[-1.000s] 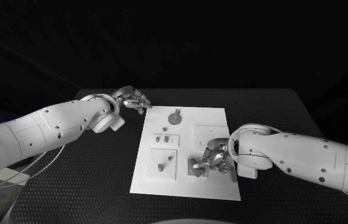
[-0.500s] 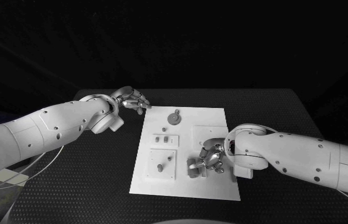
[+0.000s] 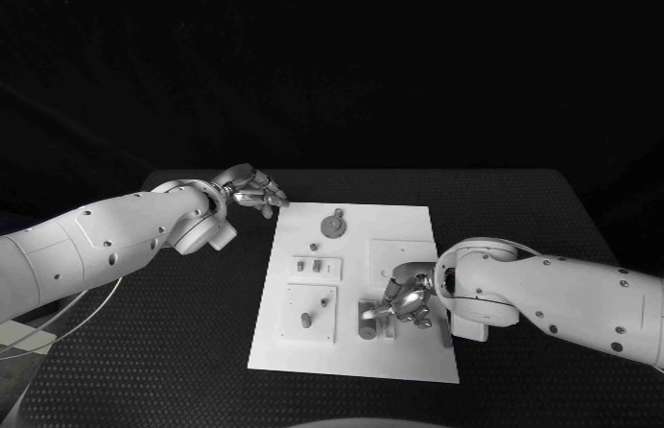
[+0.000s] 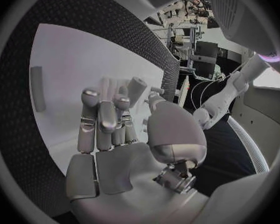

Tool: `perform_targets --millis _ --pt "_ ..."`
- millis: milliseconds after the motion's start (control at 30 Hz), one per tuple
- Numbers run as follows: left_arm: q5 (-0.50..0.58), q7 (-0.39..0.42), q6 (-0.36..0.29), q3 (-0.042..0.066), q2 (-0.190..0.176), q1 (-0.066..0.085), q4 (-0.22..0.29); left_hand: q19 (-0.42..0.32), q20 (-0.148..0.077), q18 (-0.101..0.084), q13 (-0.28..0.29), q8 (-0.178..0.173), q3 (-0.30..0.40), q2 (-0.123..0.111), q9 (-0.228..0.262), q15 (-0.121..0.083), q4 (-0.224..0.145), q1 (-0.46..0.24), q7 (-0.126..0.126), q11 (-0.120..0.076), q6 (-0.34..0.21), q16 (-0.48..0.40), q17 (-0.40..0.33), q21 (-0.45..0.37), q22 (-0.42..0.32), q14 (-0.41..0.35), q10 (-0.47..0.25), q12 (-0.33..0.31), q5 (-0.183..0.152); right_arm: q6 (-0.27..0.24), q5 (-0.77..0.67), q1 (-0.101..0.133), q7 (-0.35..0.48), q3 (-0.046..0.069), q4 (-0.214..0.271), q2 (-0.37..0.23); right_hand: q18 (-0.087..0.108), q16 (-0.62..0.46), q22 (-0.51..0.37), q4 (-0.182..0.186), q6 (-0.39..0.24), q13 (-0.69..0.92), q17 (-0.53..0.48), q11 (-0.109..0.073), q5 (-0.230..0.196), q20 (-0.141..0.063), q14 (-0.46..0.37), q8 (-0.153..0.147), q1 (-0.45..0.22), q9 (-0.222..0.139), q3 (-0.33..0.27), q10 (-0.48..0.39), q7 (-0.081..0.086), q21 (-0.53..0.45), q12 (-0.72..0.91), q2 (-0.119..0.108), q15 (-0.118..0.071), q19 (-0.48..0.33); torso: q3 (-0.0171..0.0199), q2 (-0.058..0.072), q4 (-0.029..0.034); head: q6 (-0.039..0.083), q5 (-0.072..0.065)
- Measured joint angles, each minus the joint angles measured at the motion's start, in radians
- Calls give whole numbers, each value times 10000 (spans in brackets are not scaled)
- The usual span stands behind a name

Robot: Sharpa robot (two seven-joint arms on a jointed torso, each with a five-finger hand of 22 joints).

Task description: Assemble the parts on the task board

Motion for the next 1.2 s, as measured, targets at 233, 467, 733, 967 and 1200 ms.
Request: perform_targets --millis 233,467,733,967,1200 --pt "0 -2 0 0 -12 0 0 0 0 0 0 0 22 0 0 0 22 0 0 -1 0 0 9 0 0 0 1 0 0 -94 -1097 -3 177 178 548 -367 1 115 0 -79 284 0 209 -159 0 -23 255 196 987 49 161 201 -105 1 144 -371 -15 95 6 -1 -14 -20 19" --pt "0 -3 2 0 -9 0 0 0 0 0 0 0 22 0 1 1 22 0 0 -1 0 0 9 0 1 -1 2 0 0 27 -1795 0 309 236 768 -427 68 117 0 -79 365 -22 237 -192 0 13 429 233 1361 69 161 302 -145 1 153 -495 -116 163 6 -3 -20 3 11" --pt "0 -4 3 0 1 0 -2 0 0 0 0 0 17 0 1 1 25 0 0 -3 0 0 19 0 2 -1 3 0 0 158 -2235 -4 333 235 647 -199 124 157 0 -47 497 -26 307 -225 0 19 526 275 1552 95 130 413 -174 39 192 -304 -137 235 8 -3 -14 9 8" --pt "0 -4 5 0 17 0 -2 0 0 0 -8 0 -6 36 1 2 48 -36 0 -3 0 0 29 0 2 -1 3 0 0 198 -2469 -92 309 230 575 -20 131 157 0 -7 546 -36 335 -246 0 33 573 313 1551 104 89 463 -160 39 192 -304 -177 250 7 -2 -2 -6 -6" --pt "0 -4 5 0 14 0 1 0 0 0 -7 0 -6 36 2 2 48 -36 0 -4 0 -39 40 0 2 -2 4 0 0 380 -2607 -118 266 230 570 39 134 156 0 -35 554 -35 344 -246 0 34 576 313 1551 104 60 463 -166 39 192 -305 -176 250 -7 2 0 -22 -12"
